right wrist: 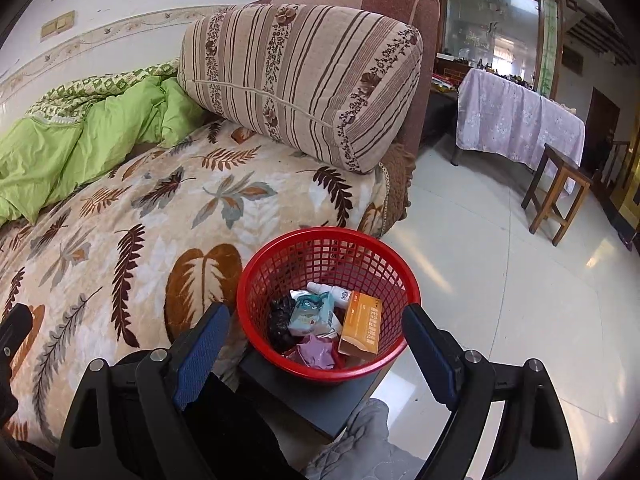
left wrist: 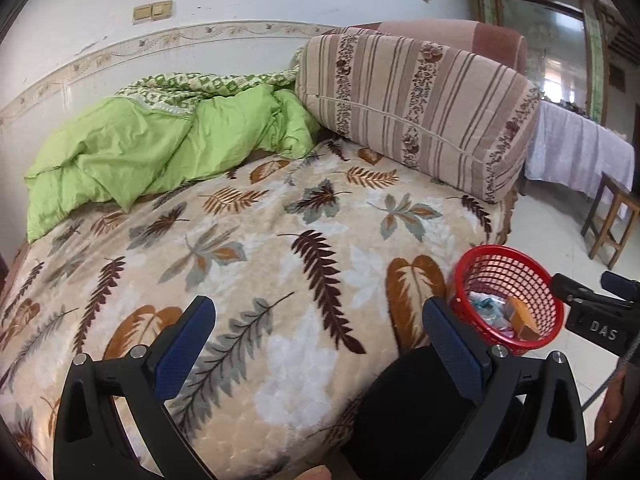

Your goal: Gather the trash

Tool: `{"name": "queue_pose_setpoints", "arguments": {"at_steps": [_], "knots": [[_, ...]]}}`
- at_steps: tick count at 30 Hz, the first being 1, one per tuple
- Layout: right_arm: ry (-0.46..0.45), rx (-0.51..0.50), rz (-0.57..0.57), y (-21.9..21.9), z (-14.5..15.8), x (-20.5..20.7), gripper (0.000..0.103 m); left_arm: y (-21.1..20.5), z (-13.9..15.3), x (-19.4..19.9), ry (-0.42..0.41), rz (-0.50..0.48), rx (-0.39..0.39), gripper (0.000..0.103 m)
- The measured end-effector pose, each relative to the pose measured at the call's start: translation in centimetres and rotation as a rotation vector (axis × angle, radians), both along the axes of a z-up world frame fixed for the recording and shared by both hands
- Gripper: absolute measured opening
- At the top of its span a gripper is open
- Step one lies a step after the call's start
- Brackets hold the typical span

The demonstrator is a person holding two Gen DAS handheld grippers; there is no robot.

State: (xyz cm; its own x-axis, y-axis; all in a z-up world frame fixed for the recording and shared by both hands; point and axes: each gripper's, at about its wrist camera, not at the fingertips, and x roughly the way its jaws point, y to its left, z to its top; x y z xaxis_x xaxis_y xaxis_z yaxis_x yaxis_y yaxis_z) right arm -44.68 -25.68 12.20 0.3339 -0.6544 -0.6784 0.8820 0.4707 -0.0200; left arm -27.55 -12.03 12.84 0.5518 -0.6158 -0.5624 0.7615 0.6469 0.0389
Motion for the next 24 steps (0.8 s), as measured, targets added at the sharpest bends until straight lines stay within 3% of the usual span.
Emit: {"name": "queue_pose_setpoints", "arguments": {"at_steps": [16, 24], "knots": [[0.009, 0.009, 0.015, 0.2, -0.2, 0.3, 0.090, -0.7, 0.2, -1.8, -0.115, 0.026, 0.070, 0.103], [0.010, 0.009, 0.019, 0.3, -0.4, 0.3, 0.090, -0.8, 0.0, -2.1, -0.111, 0.003, 0.072, 0.103]]}}
